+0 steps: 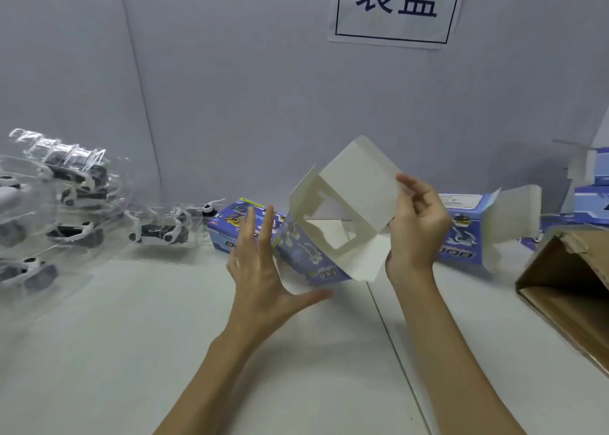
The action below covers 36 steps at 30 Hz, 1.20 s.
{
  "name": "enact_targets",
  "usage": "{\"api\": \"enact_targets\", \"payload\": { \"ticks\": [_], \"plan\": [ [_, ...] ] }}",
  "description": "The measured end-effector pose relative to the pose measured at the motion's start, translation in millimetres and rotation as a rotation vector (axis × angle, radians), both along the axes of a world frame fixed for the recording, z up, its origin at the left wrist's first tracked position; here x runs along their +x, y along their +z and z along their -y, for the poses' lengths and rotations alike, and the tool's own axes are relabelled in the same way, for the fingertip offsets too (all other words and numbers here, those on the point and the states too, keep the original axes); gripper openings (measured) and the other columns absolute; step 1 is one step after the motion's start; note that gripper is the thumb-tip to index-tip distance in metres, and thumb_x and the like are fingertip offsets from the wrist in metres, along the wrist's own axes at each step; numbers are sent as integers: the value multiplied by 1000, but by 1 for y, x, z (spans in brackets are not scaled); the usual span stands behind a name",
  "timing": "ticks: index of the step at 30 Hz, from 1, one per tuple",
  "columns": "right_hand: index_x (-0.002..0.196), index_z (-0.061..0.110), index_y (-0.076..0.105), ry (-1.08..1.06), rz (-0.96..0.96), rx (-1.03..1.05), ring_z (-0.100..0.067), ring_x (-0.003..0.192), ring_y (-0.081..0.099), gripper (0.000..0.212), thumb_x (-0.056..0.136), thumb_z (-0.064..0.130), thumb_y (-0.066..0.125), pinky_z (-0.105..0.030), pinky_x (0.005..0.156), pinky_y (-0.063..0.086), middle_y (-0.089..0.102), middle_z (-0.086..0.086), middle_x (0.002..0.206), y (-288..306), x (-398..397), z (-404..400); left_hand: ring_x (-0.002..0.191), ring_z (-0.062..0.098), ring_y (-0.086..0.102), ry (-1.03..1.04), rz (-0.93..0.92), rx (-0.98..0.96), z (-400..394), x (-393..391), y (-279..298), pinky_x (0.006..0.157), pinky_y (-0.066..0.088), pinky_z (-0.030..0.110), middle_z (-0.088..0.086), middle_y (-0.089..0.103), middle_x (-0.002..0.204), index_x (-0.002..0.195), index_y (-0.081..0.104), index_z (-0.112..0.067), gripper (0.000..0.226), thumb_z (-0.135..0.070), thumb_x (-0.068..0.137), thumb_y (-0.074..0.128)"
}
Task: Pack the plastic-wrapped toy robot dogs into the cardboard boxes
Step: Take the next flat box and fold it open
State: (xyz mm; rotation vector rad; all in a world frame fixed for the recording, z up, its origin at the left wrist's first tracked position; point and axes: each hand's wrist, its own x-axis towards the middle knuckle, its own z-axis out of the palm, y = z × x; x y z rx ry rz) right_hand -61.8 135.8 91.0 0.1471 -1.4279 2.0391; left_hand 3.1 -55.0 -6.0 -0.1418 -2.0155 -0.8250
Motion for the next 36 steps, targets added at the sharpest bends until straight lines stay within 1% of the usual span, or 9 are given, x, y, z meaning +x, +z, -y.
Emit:
{"api": "enact_targets", "payload": {
  "ticks": [4,8,12,18,23,27,31,33,36],
  "plan": [
    [110,22,74,296,100,-67,-14,86,73,23,103,7,59,-26,62,57,79,10,95,1,8,6,138,28,53,-103,24,63,6,-2,0,100,51,60,5,54,147,165,14,-30,144,-68,53,96],
    [138,27,62,617,-129,-53,-22,103,68,34,108,15,51,-30,77,56,73,-8,122,6,13,7,132,8,57,-258,39,297,5,8,3,100,53,23,-19,50,146,162,18,-44,131,-67,58,95],
    [158,40,31,818,-263,244,-20,120,67,58,103,44,51,-28,81,60,61,-4,139,-2,23,18,123,20,68,-367,13,523,-8,14,15,96,59,52,-12,59,145,159,22,-52,105,-57,77,87],
    [161,52,10,756,-306,506,-19,132,61,87,99,23,64,-40,86,64,40,9,162,-19,41,47,141,18,53,-414,24,638,-2,26,25,103,56,46,-10,38,160,153,25,-61,89,-49,85,81],
    [162,45,16,829,-254,415,-20,140,55,73,104,18,52,-41,94,61,46,11,159,-26,39,48,129,20,64,-536,42,810,0,28,32,91,62,41,-12,54,153,144,30,-70,79,-41,88,79],
    [157,37,36,679,-162,473,-18,135,58,59,101,32,52,-47,97,60,49,1,155,-27,32,44,119,27,70,-567,27,745,1,31,34,83,63,35,1,66,137,144,43,-44,61,-30,95,76],
    [110,21,79,469,-86,537,-15,134,56,41,101,52,55,-37,87,62,49,-1,150,-28,18,36,109,31,74,-597,76,681,-7,34,37,76,64,36,14,64,129,125,53,-24,38,-28,95,76],
    [95,18,81,467,-71,479,-2,130,57,42,97,52,56,-21,80,58,52,5,146,-30,17,35,117,22,71,-585,82,698,-11,34,40,74,64,33,8,58,140,113,57,-24,25,-32,96,74],
    [112,24,75,453,-136,385,-2,126,58,27,98,41,60,-21,81,56,65,9,127,-30,20,43,137,23,57,-499,77,751,-2,31,44,84,63,50,-19,47,152,105,64,-25,29,-45,89,77]
  ]
}}
